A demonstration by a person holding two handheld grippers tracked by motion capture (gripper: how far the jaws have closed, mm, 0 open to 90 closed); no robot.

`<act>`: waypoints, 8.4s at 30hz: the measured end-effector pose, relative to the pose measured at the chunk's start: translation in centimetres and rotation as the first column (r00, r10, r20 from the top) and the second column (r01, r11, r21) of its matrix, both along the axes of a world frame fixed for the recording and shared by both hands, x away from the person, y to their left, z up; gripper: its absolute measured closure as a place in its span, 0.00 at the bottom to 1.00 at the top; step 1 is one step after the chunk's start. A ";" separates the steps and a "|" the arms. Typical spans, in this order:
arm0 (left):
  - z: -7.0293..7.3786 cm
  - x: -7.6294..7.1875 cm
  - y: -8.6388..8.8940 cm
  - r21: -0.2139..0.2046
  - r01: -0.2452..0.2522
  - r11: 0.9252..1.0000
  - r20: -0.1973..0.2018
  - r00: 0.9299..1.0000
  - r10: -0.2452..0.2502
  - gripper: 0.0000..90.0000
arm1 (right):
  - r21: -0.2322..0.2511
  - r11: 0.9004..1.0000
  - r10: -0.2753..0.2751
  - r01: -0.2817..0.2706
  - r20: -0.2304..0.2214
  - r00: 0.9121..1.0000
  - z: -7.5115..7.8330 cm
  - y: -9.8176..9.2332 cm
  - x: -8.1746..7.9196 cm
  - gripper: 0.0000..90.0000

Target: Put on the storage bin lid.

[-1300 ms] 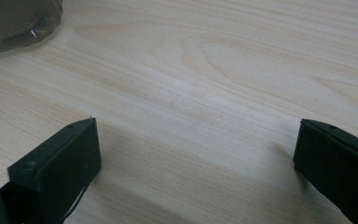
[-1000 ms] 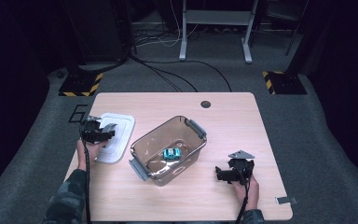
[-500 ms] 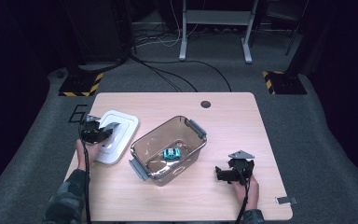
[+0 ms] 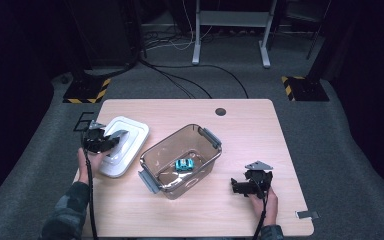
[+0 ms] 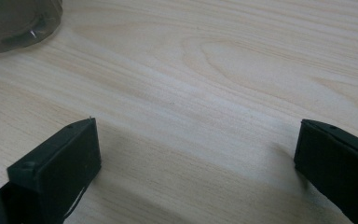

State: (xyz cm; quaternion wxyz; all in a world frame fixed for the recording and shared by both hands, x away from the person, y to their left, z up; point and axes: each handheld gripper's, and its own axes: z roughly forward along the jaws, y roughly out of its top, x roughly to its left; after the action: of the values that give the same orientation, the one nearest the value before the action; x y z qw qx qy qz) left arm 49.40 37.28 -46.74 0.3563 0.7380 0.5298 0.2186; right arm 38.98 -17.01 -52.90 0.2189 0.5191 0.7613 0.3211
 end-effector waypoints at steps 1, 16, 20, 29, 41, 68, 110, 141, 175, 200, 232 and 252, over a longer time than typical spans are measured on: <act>0.1 0.0 0.0 -0.002 0.002 1.000 0.002 1.000 -0.002 0.74 | 0.000 1.000 0.001 -0.001 -0.001 1.000 0.0 0.0 0.0 0.00; 3.8 -1.4 -0.1 -0.025 0.041 0.999 0.043 0.998 -0.040 0.74 | 0.001 1.000 -0.003 0.003 0.000 1.000 0.0 0.0 0.0 0.00; 5.2 -1.7 -0.5 -0.011 0.058 0.998 0.054 0.997 -0.057 0.74 | 0.001 1.000 -0.003 0.003 0.000 1.000 0.0 0.0 0.0 0.00; 8.5 -2.1 -1.1 0.020 0.072 0.997 0.098 0.993 -0.073 0.74 | 0.001 1.000 -0.002 0.002 -0.001 1.000 0.0 0.0 0.0 0.00; 12.0 -2.7 -2.2 0.026 0.116 0.993 0.135 0.984 -0.118 0.74 | 0.001 1.000 -0.002 0.002 -0.001 1.000 0.0 0.0 0.0 0.00; 14.8 -4.2 -7.6 0.028 0.239 0.971 0.140 0.960 -0.241 0.74 | 0.001 1.000 -0.003 0.003 0.000 1.000 0.0 0.0 0.0 0.00; 14.0 -5.2 -15.2 0.028 0.409 0.912 0.104 0.906 -0.409 0.74 | 0.000 1.000 -0.003 0.003 0.000 1.000 0.0 0.0 0.0 0.00; 11.0 -5.6 -19.5 0.022 0.480 0.877 0.029 0.877 -0.480 0.74 | 0.003 1.000 -0.006 0.006 0.001 1.000 0.0 0.1 0.0 0.00; 9.0 -6.6 -21.3 0.072 0.502 0.862 -0.026 0.865 -0.501 0.63 | 0.001 1.000 -0.003 0.003 0.000 1.000 0.0 0.0 0.0 0.00; 11.9 -7.2 -19.7 0.083 0.490 0.868 0.049 0.868 -0.495 0.16 | 0.001 1.000 -0.001 0.001 -0.001 1.000 0.0 0.0 0.0 0.00; 13.5 -5.5 -11.1 0.035 0.291 0.956 0.100 0.951 -0.293 0.06 | 0.000 1.000 -0.002 0.002 0.000 1.000 0.0 0.0 0.0 0.00; 6.7 -2.0 -3.9 -0.059 0.102 0.993 -0.036 0.994 -0.104 0.00 | 0.000 1.000 -0.002 0.002 0.000 1.000 0.0 0.0 0.0 0.00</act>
State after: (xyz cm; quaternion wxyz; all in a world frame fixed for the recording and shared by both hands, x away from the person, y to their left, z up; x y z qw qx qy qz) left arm 47.45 33.40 -40.06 0.3774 0.7580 0.5039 0.1703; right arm 39.02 -16.97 -52.91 0.2192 0.5200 0.7607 0.3209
